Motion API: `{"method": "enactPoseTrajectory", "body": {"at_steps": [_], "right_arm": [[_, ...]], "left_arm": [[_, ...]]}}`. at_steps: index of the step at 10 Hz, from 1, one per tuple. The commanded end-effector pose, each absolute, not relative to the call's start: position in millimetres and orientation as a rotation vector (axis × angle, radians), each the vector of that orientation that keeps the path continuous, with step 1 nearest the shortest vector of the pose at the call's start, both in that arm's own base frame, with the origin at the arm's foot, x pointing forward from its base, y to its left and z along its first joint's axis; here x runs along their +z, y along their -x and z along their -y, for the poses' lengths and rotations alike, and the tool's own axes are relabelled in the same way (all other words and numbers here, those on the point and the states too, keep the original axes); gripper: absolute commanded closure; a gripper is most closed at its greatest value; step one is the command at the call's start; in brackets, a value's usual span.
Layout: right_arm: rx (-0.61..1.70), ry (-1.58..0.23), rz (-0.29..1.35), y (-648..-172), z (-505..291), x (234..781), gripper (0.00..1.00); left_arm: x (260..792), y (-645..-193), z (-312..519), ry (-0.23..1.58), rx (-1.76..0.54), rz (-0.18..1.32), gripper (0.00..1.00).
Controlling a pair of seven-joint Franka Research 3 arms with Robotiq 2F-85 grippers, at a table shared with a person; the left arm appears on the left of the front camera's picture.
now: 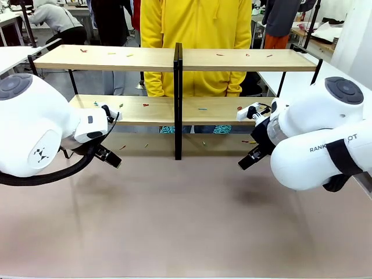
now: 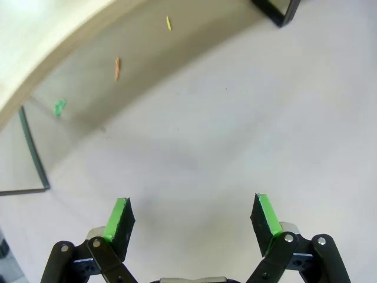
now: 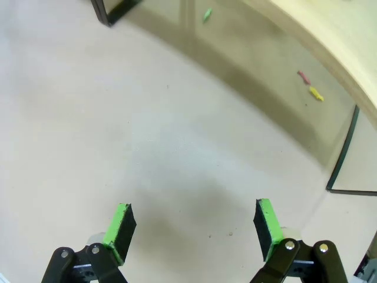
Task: Clean the shelves.
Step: Pick up the Duster when the human hands it over.
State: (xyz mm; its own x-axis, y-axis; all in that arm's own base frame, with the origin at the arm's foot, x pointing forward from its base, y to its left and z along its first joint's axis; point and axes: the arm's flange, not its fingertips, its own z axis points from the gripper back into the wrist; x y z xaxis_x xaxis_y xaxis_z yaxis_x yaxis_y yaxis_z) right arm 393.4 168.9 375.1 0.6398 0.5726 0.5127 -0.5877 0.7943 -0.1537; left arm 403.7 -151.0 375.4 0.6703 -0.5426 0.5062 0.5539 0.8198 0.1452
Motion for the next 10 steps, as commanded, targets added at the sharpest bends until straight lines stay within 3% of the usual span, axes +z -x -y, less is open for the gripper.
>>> {"method": "enactPoseTrajectory", "body": {"at_steps": [1,3,6,10], "right_arm": [[0.694,-0.107,0.679,-369,-148,449,0.00],[0.683,-0.137,0.775,-337,-117,511,0.00],[0.662,-0.122,0.980,-301,-86,579,0.00],[0.628,-0.091,1.081,-290,-81,600,0.00]], "left_arm": [[447,-343,111,0.084,-0.713,0.695,0.00],[499,-286,73,0.084,-0.674,0.869,0.00],[530,-231,37,0.198,-0.571,1.174,0.00],[532,-200,28,0.226,-0.519,1.237,0.00]]}}
